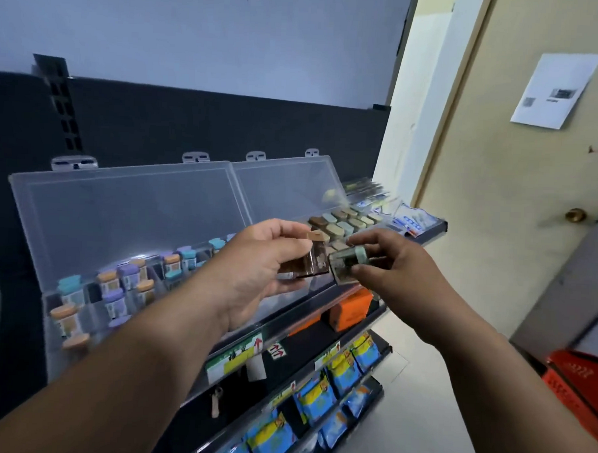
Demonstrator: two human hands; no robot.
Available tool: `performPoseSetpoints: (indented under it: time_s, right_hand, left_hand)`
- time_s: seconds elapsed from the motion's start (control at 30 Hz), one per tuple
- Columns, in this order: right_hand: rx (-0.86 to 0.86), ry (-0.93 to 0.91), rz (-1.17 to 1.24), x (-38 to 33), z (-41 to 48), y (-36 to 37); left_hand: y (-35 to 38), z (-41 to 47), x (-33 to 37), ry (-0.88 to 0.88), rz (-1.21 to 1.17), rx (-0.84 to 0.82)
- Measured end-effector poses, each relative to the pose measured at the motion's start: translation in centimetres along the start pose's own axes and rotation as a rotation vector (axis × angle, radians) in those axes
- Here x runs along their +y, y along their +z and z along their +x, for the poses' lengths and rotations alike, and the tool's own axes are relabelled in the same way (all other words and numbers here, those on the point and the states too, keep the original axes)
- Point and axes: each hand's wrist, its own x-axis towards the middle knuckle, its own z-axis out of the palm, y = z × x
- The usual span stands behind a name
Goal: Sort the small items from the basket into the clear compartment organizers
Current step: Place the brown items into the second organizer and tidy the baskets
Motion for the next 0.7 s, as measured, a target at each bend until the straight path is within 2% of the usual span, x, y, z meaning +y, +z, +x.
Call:
performPoseSetpoints:
  time_s: [0.23,0.37,0.53,0.7]
  right_hand:
    - [-0.01,-0.052,0.032,3.7,6.9,-4.2]
    - [-0.01,-0.127,-0.033,6.9,12.1,-7.5]
    - [-0.095,-0.21,-0.126,10.6,18.4,-10.9]
    - [-0.155,-0.247,-0.252,14.1,22.8,-12.0]
  left_hand:
    - [2.9,5.6,-0.3,0.069,0.13,0.11]
    - [5.6,9.8,-1.5,0.098,0.282,0.192]
    - [10.6,15.1,-2.6,0.097,0.411,0.308]
    - [13.8,18.7,-3.8,0.11,0.568,0.327]
